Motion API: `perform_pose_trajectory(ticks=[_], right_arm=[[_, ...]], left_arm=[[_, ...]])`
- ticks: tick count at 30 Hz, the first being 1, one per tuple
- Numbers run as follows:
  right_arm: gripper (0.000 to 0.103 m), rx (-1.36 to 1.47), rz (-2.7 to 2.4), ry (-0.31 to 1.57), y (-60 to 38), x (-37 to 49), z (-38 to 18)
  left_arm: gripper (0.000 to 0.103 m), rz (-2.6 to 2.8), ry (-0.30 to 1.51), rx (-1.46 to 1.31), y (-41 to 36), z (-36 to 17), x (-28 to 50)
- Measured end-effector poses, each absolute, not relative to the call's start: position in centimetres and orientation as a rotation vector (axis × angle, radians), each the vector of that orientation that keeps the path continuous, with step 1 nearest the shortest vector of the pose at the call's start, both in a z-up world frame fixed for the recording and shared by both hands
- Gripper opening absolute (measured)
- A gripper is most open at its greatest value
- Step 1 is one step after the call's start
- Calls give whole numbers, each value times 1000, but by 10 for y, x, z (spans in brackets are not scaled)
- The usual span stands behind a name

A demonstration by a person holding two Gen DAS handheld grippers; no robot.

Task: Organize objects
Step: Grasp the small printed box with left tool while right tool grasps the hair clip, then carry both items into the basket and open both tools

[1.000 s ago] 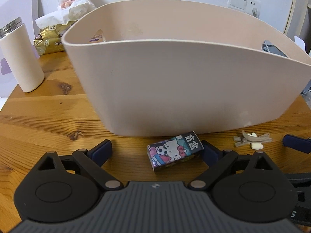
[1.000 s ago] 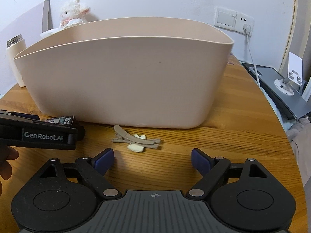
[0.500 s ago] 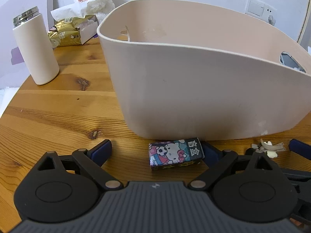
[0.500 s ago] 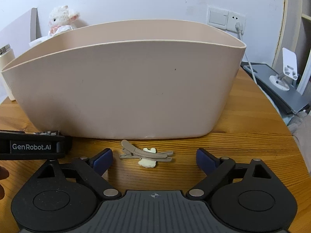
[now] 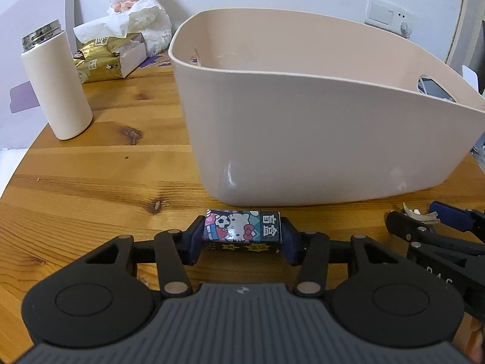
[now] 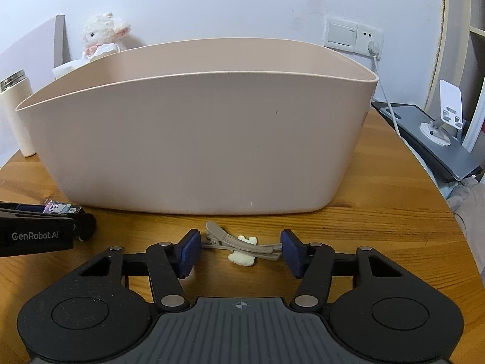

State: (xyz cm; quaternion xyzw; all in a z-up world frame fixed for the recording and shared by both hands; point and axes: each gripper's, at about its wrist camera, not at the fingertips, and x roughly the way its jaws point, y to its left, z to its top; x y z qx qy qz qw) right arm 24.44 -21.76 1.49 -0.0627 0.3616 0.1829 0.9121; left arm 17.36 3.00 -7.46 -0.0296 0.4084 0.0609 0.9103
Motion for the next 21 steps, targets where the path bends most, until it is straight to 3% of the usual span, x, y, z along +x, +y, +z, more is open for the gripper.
perform_pose_trajectory(ticks=[12,21], right_arm=[[55,-82,345,717,-233,221,37],[55,-140,374,568,-235,184,85]], left_arm=[[52,80,824,-33,37,-61,141],[52,58,730,-31,39,-20,117]])
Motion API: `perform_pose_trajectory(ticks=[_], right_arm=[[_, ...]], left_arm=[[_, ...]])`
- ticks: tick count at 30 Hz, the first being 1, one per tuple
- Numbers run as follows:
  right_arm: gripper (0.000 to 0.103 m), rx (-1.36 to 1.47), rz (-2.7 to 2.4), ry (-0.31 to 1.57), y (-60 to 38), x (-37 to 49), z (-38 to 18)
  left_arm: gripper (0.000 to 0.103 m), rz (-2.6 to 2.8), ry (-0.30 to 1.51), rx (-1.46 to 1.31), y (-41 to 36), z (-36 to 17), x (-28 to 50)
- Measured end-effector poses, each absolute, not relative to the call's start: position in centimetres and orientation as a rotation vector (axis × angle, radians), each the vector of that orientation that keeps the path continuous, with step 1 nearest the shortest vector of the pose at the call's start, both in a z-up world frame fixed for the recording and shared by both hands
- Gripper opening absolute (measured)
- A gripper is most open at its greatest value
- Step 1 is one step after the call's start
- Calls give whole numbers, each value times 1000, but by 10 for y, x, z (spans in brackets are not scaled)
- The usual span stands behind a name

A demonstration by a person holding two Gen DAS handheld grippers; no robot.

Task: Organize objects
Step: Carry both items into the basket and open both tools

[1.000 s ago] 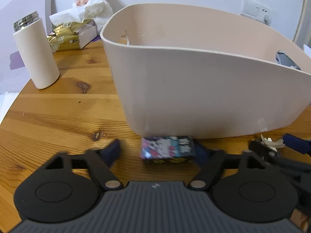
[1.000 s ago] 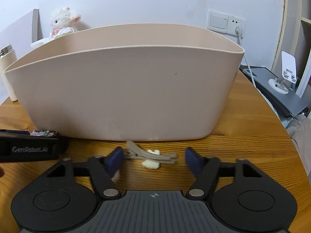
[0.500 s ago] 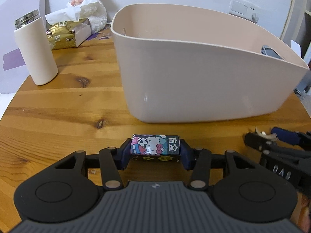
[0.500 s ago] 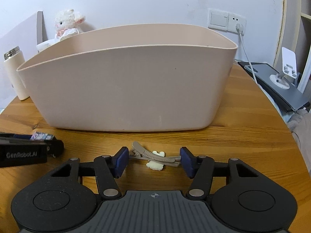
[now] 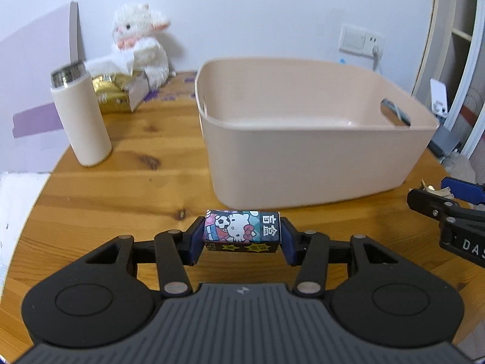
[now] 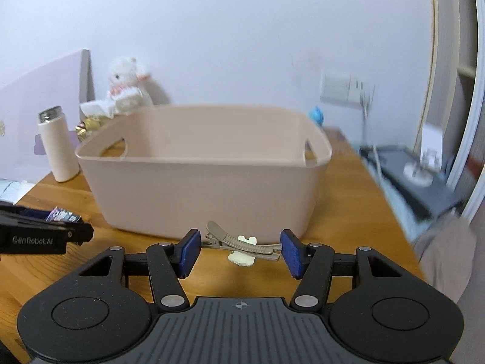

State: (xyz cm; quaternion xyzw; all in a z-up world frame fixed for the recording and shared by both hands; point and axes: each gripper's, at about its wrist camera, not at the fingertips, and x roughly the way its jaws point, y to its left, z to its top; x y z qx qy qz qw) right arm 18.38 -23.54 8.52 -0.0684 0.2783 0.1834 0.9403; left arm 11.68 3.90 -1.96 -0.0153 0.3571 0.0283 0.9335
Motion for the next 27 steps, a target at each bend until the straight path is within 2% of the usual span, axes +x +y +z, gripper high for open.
perform_pose_trajectory(ticks=[14,22,27], right_arm=[[55,-117,387,355,-239,169,151],[55,-80,367,310,-238,193,169],[55,-76,352,325,-232,219,171]], left_arm=[[52,45,580,5,29,47,116],[52,58,521,55,17,70,145],[52,59,545,80,9,68,175]])
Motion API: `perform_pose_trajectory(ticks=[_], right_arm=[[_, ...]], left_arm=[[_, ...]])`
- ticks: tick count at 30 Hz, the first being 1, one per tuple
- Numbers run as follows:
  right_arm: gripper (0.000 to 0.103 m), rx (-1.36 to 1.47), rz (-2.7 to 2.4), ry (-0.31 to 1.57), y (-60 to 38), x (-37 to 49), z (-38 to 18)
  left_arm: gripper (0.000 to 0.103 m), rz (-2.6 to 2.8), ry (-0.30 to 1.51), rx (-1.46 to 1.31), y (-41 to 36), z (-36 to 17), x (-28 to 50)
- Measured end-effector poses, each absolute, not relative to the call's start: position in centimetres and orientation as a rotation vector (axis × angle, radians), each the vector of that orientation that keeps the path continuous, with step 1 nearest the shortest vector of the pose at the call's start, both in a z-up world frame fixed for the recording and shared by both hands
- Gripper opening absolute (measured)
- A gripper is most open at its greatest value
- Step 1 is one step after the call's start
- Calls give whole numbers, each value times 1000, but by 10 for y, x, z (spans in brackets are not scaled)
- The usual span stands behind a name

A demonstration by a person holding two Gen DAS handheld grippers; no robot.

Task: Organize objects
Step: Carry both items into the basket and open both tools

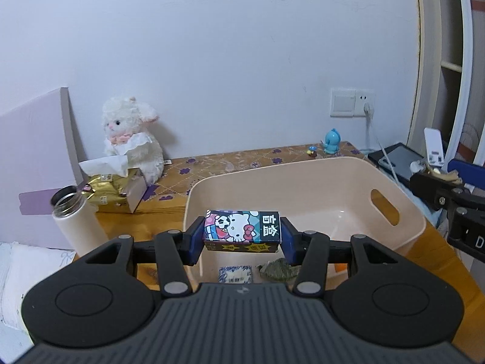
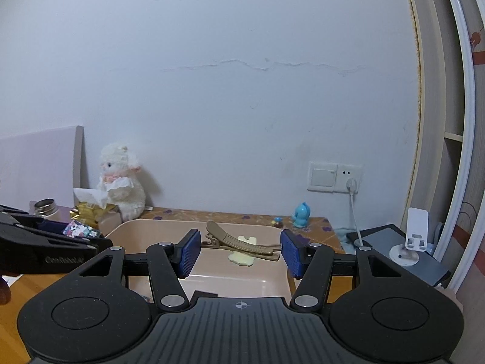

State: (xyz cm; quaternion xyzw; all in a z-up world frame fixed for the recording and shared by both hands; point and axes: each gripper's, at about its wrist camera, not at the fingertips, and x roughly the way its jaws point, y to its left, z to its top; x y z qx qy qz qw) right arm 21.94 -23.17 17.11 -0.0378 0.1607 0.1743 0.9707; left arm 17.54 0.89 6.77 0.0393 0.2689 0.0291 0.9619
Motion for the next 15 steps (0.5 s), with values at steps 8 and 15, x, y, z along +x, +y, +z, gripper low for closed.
perform_pose_trajectory(ticks=[8,15], right_arm=[[55,-70,307,458,-222,267,149],[55,-133,291,531,-213,295,123]], left_arm=[[52,104,656,109,0,33,229],[53,105,768,103,1,3,253]])
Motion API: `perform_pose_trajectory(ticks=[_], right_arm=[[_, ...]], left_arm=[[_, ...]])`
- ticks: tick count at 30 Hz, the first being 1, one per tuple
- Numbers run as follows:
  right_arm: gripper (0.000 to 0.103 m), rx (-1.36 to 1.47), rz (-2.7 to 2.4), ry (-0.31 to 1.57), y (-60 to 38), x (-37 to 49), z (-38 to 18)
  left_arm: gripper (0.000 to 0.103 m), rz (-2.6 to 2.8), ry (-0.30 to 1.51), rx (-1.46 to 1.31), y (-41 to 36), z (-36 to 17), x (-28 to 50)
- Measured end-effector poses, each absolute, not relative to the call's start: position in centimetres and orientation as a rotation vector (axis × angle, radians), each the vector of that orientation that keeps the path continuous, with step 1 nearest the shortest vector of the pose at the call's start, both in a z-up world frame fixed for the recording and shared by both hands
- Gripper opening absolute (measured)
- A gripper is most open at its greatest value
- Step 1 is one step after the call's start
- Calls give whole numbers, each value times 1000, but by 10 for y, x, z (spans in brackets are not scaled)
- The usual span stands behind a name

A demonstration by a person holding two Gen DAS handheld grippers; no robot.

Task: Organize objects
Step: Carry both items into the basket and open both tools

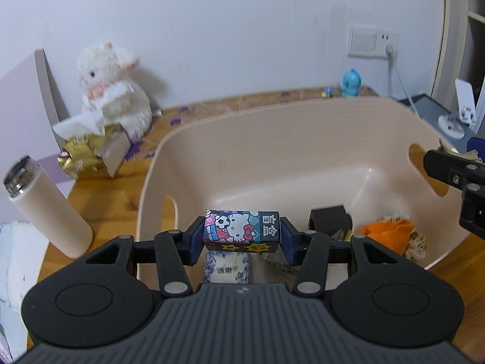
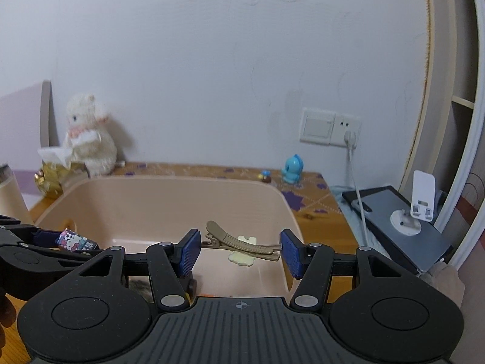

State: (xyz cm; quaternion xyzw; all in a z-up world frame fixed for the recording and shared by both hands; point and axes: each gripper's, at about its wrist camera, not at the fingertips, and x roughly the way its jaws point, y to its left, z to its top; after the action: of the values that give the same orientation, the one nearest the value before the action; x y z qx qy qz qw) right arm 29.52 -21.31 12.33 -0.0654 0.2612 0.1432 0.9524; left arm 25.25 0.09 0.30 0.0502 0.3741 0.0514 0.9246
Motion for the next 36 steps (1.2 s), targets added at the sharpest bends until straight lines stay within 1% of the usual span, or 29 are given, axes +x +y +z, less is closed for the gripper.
perform_pose_trajectory(ticks=[3,9,10,11,12,13,14,16,19,22,29,36], right_arm=[[55,-163,311,563,-208,303,115],[55,-202,314,629,-198,311,103],[55,-200,314,636,-198,311,102],[58,-197,312,642,-198,311,102],[63,-195,309,641,-199,310,103],[63,-192,310,637,-200,308,105],[64,-193,310,630,-201,305,108],[70,-201,311,615,-202,300,113],[75,-208,319,598,-204,293,121],[78,-203,321,589,-207,283,130],[81,-168,313,581,-223,258,149],[87,-163,312,567,-239,223,162]], left_arm=[[53,106,805,86,4,-4,258],[54,94,819,80,5,-3,257],[56,94,819,76,5,-2,256],[59,95,817,73,6,-1,255],[67,99,810,71,6,1,253],[73,109,800,71,7,2,252],[75,120,784,72,7,5,248],[79,120,765,69,7,11,244],[84,117,752,57,8,20,237],[85,125,734,53,8,27,229],[86,119,712,47,6,44,201],[92,86,696,39,2,61,163]])
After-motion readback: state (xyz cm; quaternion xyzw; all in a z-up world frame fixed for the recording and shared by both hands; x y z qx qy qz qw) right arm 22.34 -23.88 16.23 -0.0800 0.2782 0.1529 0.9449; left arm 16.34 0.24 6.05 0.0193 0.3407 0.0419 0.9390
